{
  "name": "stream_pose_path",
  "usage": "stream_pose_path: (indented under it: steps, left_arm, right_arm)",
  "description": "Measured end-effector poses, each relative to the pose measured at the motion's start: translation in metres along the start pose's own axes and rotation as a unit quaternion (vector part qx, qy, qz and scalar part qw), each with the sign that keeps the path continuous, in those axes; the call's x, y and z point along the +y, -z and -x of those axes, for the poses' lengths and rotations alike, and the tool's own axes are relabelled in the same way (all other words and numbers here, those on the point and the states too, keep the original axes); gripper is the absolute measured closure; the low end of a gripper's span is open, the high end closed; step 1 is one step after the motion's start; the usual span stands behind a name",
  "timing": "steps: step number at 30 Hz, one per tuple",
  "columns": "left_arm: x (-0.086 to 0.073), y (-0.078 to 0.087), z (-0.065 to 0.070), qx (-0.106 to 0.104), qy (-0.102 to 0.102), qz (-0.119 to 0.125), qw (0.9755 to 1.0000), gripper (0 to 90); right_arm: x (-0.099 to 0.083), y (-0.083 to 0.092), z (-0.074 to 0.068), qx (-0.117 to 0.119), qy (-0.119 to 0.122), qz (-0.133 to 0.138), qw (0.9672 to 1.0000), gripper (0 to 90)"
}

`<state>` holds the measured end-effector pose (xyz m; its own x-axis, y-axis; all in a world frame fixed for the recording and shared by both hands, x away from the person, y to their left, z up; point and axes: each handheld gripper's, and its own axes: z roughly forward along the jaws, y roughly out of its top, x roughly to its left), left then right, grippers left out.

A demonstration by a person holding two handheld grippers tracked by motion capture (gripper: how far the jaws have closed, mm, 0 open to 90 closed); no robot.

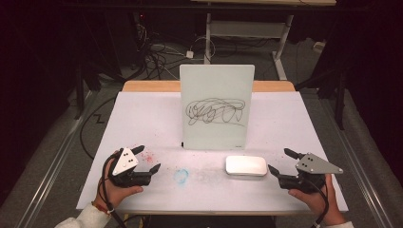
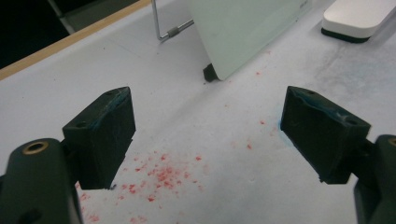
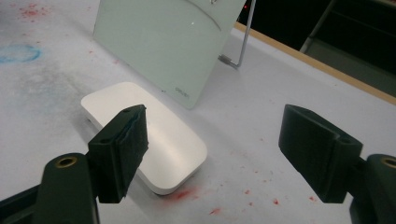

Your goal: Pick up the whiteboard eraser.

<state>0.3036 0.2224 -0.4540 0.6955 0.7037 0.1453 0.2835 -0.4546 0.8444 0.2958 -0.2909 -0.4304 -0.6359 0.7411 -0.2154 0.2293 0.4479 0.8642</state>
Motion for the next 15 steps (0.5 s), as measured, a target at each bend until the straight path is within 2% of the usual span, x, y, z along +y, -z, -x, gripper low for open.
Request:
stream_pose_path:
  steps: [4, 5, 8, 10, 11, 12, 13, 15]
  left_arm:
    - [0.001, -0.001, 0.003, 0.0, -0.013, -0.01, 0.9999, 17.5]
    - [0.0, -0.001, 0.003, -0.001, -0.014, -0.011, 0.9998, 17.6]
    - [-0.001, -0.002, 0.005, -0.003, -0.016, -0.015, 0.9998, 17.7]
    - [-0.002, -0.003, 0.005, -0.004, -0.018, -0.021, 0.9996, 17.7]
    - [-0.002, -0.004, 0.006, -0.004, -0.019, -0.023, 0.9995, 17.7]
    - [-0.003, -0.004, 0.007, -0.006, -0.019, -0.024, 0.9995, 17.7]
    - [-0.003, -0.005, 0.007, -0.006, -0.021, -0.027, 0.9994, 17.7]
    - [-0.004, -0.005, 0.008, -0.005, -0.031, -0.03, 0.9991, 17.7]
  right_arm:
    - [-0.001, -0.002, 0.002, 0.007, 0.001, -0.013, 0.9999, 22.4]
    - [-0.001, -0.003, 0.005, 0.018, 0.002, -0.021, 0.9996, 22.2]
    - [0.001, -0.005, 0.009, 0.029, 0.004, -0.028, 0.9992, 21.7]
    - [0.011, -0.009, 0.016, 0.047, 0.009, -0.038, 0.9982, 21.5]
    - [0.011, -0.009, 0.016, 0.047, 0.009, -0.038, 0.9982, 21.5]
    - [0.021, -0.015, 0.021, 0.069, 0.02, -0.052, 0.9961, 21.6]
    - [0.021, -0.015, 0.021, 0.069, 0.02, -0.052, 0.9961, 21.6]
    - [0.029, -0.022, 0.023, 0.084, 0.037, -0.07, 0.9933, 21.5]
